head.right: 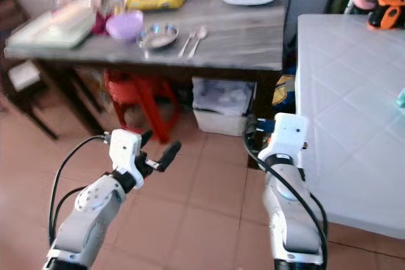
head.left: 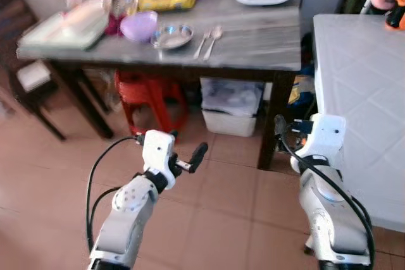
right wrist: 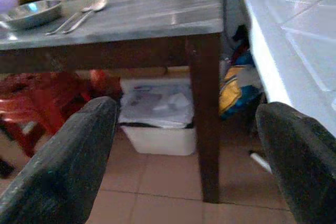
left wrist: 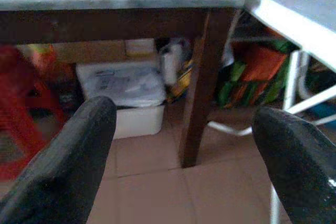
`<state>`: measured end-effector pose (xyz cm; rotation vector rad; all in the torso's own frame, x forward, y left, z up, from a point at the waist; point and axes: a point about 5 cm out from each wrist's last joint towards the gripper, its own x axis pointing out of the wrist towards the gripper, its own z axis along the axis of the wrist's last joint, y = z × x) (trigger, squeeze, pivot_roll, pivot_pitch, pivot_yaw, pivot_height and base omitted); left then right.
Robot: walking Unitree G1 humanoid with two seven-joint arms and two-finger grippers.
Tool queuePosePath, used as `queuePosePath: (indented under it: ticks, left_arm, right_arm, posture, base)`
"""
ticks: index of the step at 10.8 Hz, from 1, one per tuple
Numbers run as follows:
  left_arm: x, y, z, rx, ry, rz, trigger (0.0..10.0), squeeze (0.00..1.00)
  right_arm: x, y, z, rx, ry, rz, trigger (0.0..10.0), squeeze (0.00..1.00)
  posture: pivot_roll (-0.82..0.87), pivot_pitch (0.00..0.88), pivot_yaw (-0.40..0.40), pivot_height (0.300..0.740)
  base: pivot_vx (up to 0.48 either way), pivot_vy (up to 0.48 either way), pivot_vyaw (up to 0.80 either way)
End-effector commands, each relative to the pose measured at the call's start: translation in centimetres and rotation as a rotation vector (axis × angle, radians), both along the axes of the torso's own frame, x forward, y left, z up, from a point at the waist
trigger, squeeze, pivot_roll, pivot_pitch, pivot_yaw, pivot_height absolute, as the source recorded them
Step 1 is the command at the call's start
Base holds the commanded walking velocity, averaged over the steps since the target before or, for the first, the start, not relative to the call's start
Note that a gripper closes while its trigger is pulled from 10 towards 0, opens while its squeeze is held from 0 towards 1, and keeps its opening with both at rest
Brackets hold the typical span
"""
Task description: Setting the table
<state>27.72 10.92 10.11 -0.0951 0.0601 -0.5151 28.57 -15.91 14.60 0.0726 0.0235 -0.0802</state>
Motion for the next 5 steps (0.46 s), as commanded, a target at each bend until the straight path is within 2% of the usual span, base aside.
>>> queuePosePath:
  ticks: [1, 2, 5]
  left_arm:
    - [0.02, 0.20, -0.01, 0.007, -0.003, 0.004, 10.0, 0.00]
    - [0.02, 0.16, -0.02, 0.006, -0.002, 0.004, 10.0, 0.00]
    - [0.03, 0.12, -0.07, 0.008, -0.002, 0.003, 10.0, 0.00]
  right_arm:
    - [-0.03, 0.17, 0.19, -0.004, -0.006, 0.007, 10.0, 0.00]
    - [-0.02, 0.15, 0.19, -0.002, -0.005, 0.005, 10.0, 0.00]
    - [-0.01, 0.17, 0.14, -0.003, -0.002, 0.005, 10.0, 0.00]
  posture:
    - [-0.11, 0.098, 0.145, 0.740]
    - [-0.11, 0.100, 0.145, 0.740]
    - [-0.11, 0.100, 0.144, 0.740]
  base:
    - [0.000, -0.266, 0.00]
    - [0.000, -0.270, 0.00]
    - [0.000, -0.251, -0.51]
